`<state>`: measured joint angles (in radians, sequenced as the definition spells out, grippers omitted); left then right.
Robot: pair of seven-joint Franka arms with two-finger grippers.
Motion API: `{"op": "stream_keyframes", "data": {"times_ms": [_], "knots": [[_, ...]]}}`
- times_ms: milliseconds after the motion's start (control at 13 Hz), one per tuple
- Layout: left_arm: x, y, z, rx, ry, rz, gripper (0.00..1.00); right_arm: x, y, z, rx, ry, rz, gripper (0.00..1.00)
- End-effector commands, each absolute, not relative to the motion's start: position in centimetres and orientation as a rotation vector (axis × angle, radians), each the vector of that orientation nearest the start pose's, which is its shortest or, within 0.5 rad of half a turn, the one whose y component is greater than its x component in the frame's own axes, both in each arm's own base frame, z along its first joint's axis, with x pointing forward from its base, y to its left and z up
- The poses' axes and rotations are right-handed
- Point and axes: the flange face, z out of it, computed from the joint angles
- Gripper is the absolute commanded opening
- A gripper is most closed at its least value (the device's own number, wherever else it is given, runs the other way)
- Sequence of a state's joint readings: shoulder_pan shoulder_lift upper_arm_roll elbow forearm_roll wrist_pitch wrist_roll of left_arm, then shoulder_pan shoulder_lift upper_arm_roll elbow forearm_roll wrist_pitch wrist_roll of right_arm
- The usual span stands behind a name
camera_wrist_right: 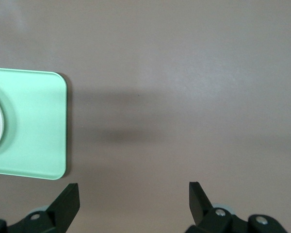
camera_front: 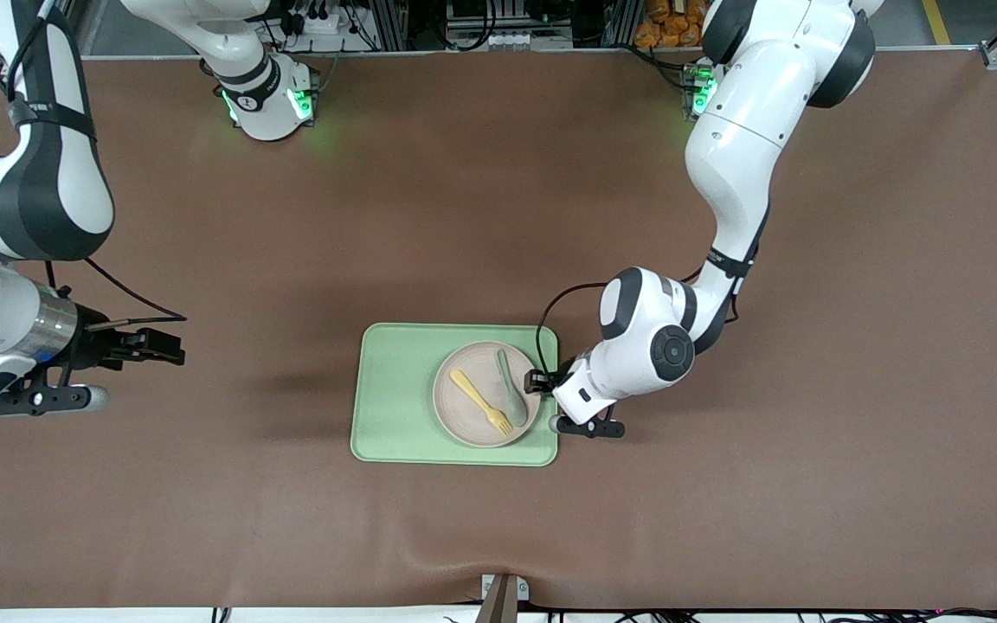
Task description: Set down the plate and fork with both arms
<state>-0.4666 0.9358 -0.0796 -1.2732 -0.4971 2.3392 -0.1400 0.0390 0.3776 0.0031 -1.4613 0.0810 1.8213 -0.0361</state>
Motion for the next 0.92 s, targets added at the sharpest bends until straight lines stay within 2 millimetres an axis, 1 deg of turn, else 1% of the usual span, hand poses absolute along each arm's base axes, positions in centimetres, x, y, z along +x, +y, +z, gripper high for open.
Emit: {"op": "stream_keyframes", "data": {"times_ms": [0, 77, 154, 231, 308, 385, 462, 538, 615, 692, 769, 846], "knots": [[66.8, -38.2, 23.1, -3.615, 0.051, -0.023, 1.0, 68.6, 8.5, 46.9, -3.055, -0.09, -0.016, 1.0], [67.4, -36.9, 23.7, -3.612, 0.041, -0.041, 1.0, 69.0, 10.9, 46.7, -3.051, -0.135, -0.046, 1.0], [67.8, -36.1, 25.1, -3.612, 0.036, -0.067, 1.0, 69.3, 13.4, 46.5, -3.046, -0.163, -0.085, 1.0], [68.0, -35.5, 25.8, -3.605, 0.039, -0.073, 1.0, 69.6, 15.4, 46.0, -3.037, -0.161, -0.124, 1.0], [68.3, -34.6, 26.9, -3.6, 0.043, -0.071, 1.0, 69.6, 17.6, 45.4, -3.031, -0.177, -0.146, 1.0], [68.7, -33.4, 28.0, -3.588, 0.049, -0.044, 1.0, 69.7, 19.7, 44.9, -3.025, -0.175, -0.169, 1.0], [69.2, -31.4, 29.0, -3.571, 0.044, -0.008, 1.0, 69.8, 21.5, 44.1, -3.021, -0.137, -0.18, 1.0], [69.7, -29.3, 30.1, -3.552, 0.036, 0.031, 1.0, 70.0, 22.6, 43.6, -3.019, -0.085, -0.181, 1.0], [70.3, -26.3, 30.8, -3.531, 0.005, 0.071, 1.0, 70.3, 23.4, 43.0, -3.015, -0.065, -0.179, 1.0], [70.7, -24.2, 31.4, -3.494, 0.011, 0.086, 1.0, 70.2, 25.2, 42.4, -3.012, -0.053, -0.171, 1.0], [71.0, -22.5, 31.7, -3.442, 0.028, 0.077, 1.0, 69.8, 27.7, 41.8, -3.009, 0.007, -0.167, 1.0], [71.4, -20.9, 32.6, -3.393, 0.048, 0.048, 1.0, 70.0, 29.0, 41.3, -2.997, 0.105, -0.18, 1.0]]}}
